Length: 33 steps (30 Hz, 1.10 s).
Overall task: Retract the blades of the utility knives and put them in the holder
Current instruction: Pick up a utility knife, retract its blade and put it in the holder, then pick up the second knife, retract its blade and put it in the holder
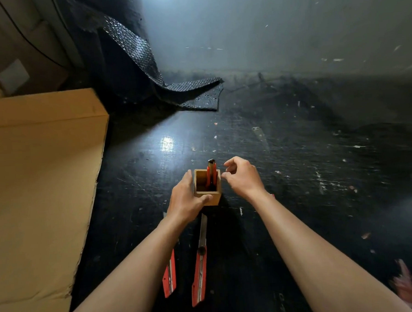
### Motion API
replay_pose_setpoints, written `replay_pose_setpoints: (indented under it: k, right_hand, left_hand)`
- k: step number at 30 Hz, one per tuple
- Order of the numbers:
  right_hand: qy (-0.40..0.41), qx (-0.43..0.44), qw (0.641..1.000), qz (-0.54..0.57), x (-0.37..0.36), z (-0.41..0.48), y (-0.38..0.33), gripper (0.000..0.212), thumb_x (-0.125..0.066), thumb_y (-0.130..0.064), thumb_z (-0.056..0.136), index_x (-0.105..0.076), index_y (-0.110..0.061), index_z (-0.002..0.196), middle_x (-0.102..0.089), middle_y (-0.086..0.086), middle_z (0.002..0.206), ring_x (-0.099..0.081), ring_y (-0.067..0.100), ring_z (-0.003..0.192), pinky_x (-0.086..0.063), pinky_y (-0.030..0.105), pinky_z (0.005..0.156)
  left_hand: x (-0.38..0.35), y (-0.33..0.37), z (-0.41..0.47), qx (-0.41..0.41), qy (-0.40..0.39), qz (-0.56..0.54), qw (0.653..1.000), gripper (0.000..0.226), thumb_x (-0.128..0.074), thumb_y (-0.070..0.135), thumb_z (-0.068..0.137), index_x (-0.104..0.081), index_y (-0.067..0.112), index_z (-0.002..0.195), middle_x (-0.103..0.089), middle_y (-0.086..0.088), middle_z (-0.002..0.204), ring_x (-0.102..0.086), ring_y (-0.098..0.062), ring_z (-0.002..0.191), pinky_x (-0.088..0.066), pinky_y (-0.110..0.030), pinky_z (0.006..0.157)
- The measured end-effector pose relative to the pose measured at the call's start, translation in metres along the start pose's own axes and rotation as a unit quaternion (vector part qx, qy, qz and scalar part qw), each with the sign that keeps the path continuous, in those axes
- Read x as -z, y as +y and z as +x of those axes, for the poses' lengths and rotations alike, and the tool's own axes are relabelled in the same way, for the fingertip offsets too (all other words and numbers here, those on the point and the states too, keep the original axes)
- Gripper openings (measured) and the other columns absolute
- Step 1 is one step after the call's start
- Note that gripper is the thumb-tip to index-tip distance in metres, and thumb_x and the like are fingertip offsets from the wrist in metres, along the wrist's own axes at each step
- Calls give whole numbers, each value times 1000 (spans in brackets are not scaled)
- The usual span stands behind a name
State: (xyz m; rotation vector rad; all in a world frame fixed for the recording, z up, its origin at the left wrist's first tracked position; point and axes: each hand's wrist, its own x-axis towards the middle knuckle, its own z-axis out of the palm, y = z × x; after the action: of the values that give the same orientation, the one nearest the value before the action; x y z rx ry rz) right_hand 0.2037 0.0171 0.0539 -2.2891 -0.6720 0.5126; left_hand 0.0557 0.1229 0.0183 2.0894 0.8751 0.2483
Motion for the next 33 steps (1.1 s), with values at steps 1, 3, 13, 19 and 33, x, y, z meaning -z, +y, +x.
replay_pose_setpoints:
  k: [1,3,13,19,33]
  right_hand:
    - [3,2,1000,-10,2,-5,1,28,-73,-21,89,-65,-18,116,-69,0,105,-65,17,97,-51,30,79]
    - [6,-1,1000,-26,4,-17,4,28,-72,-21,90,-64,-19,116,-69,0,105,-65,18,97,-52,31,79]
    - [-111,-72,990,-45,-39,-117,29,33,-72,-25,90,-63,-22,122,-68,0,114,-65,18,105,-56,42,92]
    - [-205,-128,970,-26,-81,-175,58,43,-68,-23,94,-57,-19,135,-68,4,121,-68,10,90,-57,26,74]
    - [-122,-118,968,184,-78,-218,64,26,-70,-7,90,-65,-24,108,-73,-2,98,-74,10,85,-64,32,74]
  left_hand:
    - [1,0,-6,5,7,4,1000,79,-88,32,76,-51,14,143,-65,-8,137,-60,-27,129,-47,-36,109]
    - [5,-1,-22,4,14,10,1000,76,-85,24,81,-49,5,145,-61,-14,143,-56,-28,133,-41,-27,105]
    - [-6,-28,-112,14,-50,71,996,41,-77,21,87,-69,14,127,-72,-5,123,-67,-18,115,-55,-32,99]
    - [-28,-47,-145,80,-122,67,987,33,-68,8,92,-70,16,123,-76,-4,109,-72,-17,102,-62,-36,89]
    - [-35,-41,-170,180,-67,-211,959,38,-67,-4,92,-70,18,123,-75,3,112,-72,-14,106,-62,-35,90]
